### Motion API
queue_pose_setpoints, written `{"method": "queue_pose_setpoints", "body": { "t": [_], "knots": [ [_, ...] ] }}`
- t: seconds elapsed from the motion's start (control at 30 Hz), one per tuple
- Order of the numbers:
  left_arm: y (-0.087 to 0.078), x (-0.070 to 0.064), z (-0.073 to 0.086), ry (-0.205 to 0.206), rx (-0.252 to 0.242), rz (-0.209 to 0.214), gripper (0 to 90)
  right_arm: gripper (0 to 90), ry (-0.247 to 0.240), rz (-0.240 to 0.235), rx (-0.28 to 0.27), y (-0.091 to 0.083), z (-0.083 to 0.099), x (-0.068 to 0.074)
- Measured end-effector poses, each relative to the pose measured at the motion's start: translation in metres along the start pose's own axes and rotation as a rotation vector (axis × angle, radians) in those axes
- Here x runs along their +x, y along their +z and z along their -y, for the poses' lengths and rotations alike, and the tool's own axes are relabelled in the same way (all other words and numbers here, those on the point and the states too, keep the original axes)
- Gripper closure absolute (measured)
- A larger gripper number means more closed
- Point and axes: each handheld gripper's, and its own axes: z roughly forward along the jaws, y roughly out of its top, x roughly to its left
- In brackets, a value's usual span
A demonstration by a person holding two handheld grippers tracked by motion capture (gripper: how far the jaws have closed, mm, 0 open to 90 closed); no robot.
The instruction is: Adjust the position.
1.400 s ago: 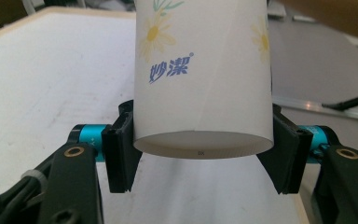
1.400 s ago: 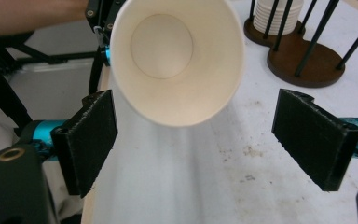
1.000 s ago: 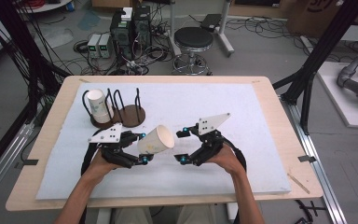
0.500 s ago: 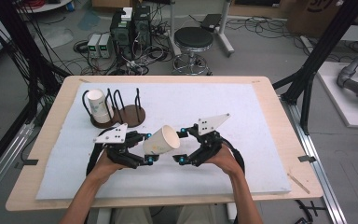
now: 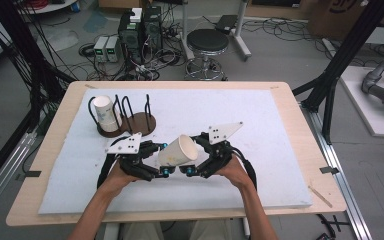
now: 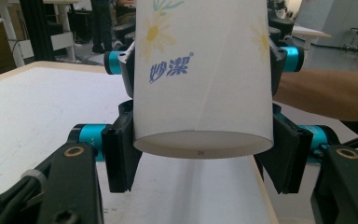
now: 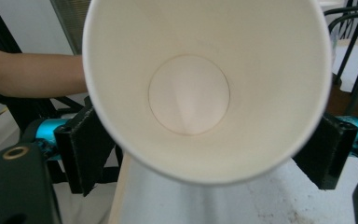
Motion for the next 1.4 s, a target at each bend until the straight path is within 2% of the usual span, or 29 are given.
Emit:
{"method": "queue_pose_setpoints", "body": {
  "t": [0.2, 0.33, 0.43, 0.53, 0.73, 0.9, 0.93, 1.0, 1.07, 1.1, 1.2, 1.27, 1.4],
  "knots": [
    [0.0047, -0.0012, -0.0002, 0.002, -0.004, 0.009, 36.9, 16.2, -0.003, -0.011, -0.037, 0.0011, -0.0009, 0.0002],
    [0.0076, -0.002, -0.0002, 0.003, -0.002, 0.019, 36.9, 20.4, -0.006, -0.012, -0.073, -0.001, -0.0014, 0.0002],
    [0.0085, -0.0024, -0.0006, 0.003, -0.004, 0.022, 36.9, 21.4, -0.009, -0.019, -0.082, -0.0015, -0.0016, 0.0005],
    [0.0082, -0.0019, -0.0005, 0.001, -0.004, 0.02, 37.0, 27.5, -0.018, -0.028, -0.089, -0.0023, -0.0016, 0.0015],
    [0.0074, -0.0023, -0.0007, 0.009, 0.003, 0.021, 37.2, 32.0, -0.029, -0.027, -0.098, -0.0018, -0.0012, 0.0024],
    [0.0071, -0.0022, -0.0008, 0.004, 0.006, 0.023, 36.2, 32.6, -0.03, -0.025, -0.098, -0.0015, -0.0007, 0.0026],
    [0.0077, -0.0024, -0.0009, -0.005, 0.002, 0.016, 32.6, 32.6, -0.029, -0.024, -0.098, -0.0014, -0.0007, 0.0026],
    [0.0092, -0.0019, -0.0011, -0.056, 0.012, -0.003, 8.1, 32.5, -0.026, -0.03, -0.1, -0.0014, -0.0007, 0.0027],
    [0.0083, 0.0007, -0.0003, -0.098, -0.004, 0.037, 1.6, 32.5, -0.028, -0.027, -0.097, -0.0014, -0.0007, 0.0027],
    [0.0076, 0.0012, -0.0006, -0.1, -0.001, 0.039, 1.7, 32.5, -0.027, -0.025, -0.095, -0.0016, -0.0006, 0.0025],
    [0.0061, 0.0003, -0.0014, -0.081, 0.029, 0.009, 1.7, 32.4, -0.022, -0.018, -0.094, -0.0028, -0.0006, 0.002],
    [0.0054, -0.0001, -0.0013, -0.076, 0.066, -0.016, 1.7, 32.4, -0.025, -0.012, -0.093, -0.0037, -0.0006, 0.0015],
    [0.001, -0.0013, -0.001, -0.053, 0.109, -0.068, 1.7, 32.3, -0.022, 0.004, -0.085, -0.0058, -0.001, 0.0017]
  ]
}}
